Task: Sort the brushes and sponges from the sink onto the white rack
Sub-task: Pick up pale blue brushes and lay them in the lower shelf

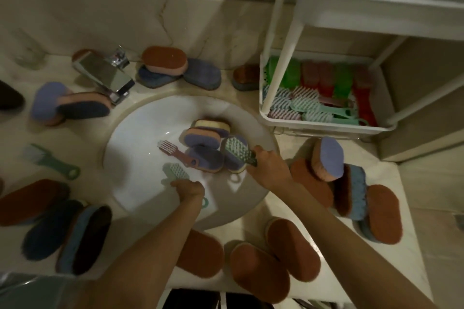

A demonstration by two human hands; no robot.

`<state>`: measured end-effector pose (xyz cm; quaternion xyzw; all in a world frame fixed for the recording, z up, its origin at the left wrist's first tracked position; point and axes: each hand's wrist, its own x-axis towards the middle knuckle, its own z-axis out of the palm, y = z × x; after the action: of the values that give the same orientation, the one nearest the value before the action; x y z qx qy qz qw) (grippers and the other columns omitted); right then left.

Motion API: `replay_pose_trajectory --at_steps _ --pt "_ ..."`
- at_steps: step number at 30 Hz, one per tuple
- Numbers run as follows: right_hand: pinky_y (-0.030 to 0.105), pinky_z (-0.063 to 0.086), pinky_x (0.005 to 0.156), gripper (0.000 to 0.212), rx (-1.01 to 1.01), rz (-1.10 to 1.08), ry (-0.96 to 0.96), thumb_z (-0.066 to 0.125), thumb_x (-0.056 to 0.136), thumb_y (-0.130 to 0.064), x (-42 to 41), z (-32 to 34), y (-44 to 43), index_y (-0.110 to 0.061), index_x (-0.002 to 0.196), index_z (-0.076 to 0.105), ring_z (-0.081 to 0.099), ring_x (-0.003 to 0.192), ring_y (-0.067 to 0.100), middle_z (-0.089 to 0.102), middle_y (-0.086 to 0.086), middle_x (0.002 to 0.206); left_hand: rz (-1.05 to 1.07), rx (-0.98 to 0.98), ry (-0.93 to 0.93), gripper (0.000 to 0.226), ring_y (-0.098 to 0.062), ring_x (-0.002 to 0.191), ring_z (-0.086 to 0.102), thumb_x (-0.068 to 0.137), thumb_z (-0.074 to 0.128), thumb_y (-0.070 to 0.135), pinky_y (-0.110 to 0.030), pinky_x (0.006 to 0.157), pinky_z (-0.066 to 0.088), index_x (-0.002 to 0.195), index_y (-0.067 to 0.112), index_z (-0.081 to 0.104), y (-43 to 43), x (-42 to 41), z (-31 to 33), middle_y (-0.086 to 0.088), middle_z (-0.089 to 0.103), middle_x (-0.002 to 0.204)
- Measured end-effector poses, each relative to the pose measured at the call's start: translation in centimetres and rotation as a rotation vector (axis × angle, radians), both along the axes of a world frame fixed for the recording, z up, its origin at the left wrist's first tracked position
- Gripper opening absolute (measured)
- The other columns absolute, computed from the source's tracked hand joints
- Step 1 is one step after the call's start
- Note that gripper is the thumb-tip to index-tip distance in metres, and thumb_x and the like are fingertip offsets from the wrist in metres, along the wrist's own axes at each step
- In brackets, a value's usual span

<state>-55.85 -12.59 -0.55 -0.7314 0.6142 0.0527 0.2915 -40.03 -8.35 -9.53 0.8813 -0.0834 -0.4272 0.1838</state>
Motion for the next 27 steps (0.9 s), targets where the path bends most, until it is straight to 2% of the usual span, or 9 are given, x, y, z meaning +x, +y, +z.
replay_pose_trajectory --at_steps 2,5,10,13,17,20,22,24,27 --pt "0.041 0.044 0.091 0.046 -0.016 -0.01 0.003 0.051 0.09 -0.024 -0.1 0.7 0.3 -0.004 0.13 0.039 0.054 0.115 0.038 0.057 0.023 0.123 0.012 -0.073 -0.01 0.072 -0.036 0.141 0.024 0.098 0.041 0.01 -0.036 0.114 0.022 0.145 -0.006 -0.011 0.3 -0.6 1.2 -0.023 0.014 0.155" --pt "0.042 0.045 0.09 0.048 -0.044 -0.04 0.008 0.051 0.089 -0.022 -0.7 1.8 0.7 -0.003 0.13 0.037 0.054 0.113 0.038 0.057 0.022 0.121 0.119 -0.213 -0.005 0.078 -0.038 0.136 0.034 0.095 0.048 0.012 -0.039 0.11 0.03 0.145 -0.009 -0.009 -0.1 -0.8 4.1 -0.026 0.026 0.151" --pt "0.042 0.048 0.083 0.047 -0.173 -0.086 -0.054 0.05 0.089 -0.019 -3.4 4.4 0.7 -0.002 0.131 0.037 0.06 0.104 0.038 0.063 0.021 0.113 0.131 -0.446 -0.048 0.067 -0.04 0.127 0.045 0.09 0.051 0.008 -0.04 0.101 0.039 0.143 -0.008 0.012 -2.1 -2.1 9.2 -0.029 0.039 0.141" --pt "0.043 0.051 0.08 0.051 -0.284 -0.115 -0.033 0.048 0.093 -0.021 -5.8 5.8 0.2 -0.008 0.139 0.031 0.062 0.099 0.037 0.065 0.019 0.111 0.043 -0.559 -0.033 0.048 -0.03 0.116 0.052 0.087 0.052 0.009 -0.037 0.095 0.044 0.129 -0.004 0.034 -3.3 -4.4 12.0 -0.018 0.05 0.126" --pt "0.041 0.048 0.075 0.054 -0.402 -0.135 0.055 0.047 0.093 -0.018 -10.4 7.7 -1.2 -0.013 0.143 0.027 0.061 0.097 0.038 0.062 0.022 0.11 0.044 -0.642 0.238 0.045 -0.032 0.109 0.055 0.09 0.052 0.011 -0.041 0.094 0.049 0.132 0.001 0.038 -4.9 -8.4 14.2 -0.016 0.053 0.123" --pt "0.043 0.047 0.078 0.054 -0.409 -0.163 0.103 0.047 0.092 -0.012 -13.6 8.8 -3.2 -0.014 0.143 0.03 0.058 0.103 0.04 0.058 0.024 0.118 0.045 -0.629 0.421 0.029 -0.026 0.09 0.057 0.091 0.053 0.007 -0.031 0.063 0.05 0.119 0.0 0.05 -5.4 -11.2 15.0 -0.014 0.057 0.102" --pt "0.045 0.047 0.083 0.052 -0.38 -0.213 0.124 0.046 0.091 -0.009 -15.3 9.0 -4.9 -0.013 0.141 0.032 0.057 0.107 0.041 0.056 0.025 0.12 0.015 -0.596 0.524 0.005 -0.02 0.073 0.056 0.092 0.052 0.002 -0.023 0.051 0.046 0.096 0.004 0.053 -5.4 -13.2 15.4 -0.009 0.055 0.083" --pt "0.046 0.047 0.086 0.049 -0.346 -0.236 0.154 0.043 0.092 -0.008 -16.3 8.8 -6.4 -0.014 0.14 0.033 0.056 0.11 0.041 0.055 0.026 0.122 -0.028 -0.575 0.577 0.011 -0.015 0.063 0.053 0.091 0.051 -0.002 -0.018 0.043 0.047 0.083 0.006 0.051 -5.5 -14.9 16.1 -0.006 0.053 0.074" --pt "0.045 0.046 0.09 0.045 -0.301 -0.2 0.225 0.04 0.094 -0.008 -16.8 8.4 -8.5 -0.013 0.139 0.034 0.054 0.115 0.04 0.053 0.024 0.127 -0.073 -0.585 0.622 0.007 -0.021 0.071 0.057 0.092 0.052 -0.001 -0.024 0.057 0.052 0.097 0.004 0.05 -6.3 -16.9 16.3 -0.013 0.058 0.088"
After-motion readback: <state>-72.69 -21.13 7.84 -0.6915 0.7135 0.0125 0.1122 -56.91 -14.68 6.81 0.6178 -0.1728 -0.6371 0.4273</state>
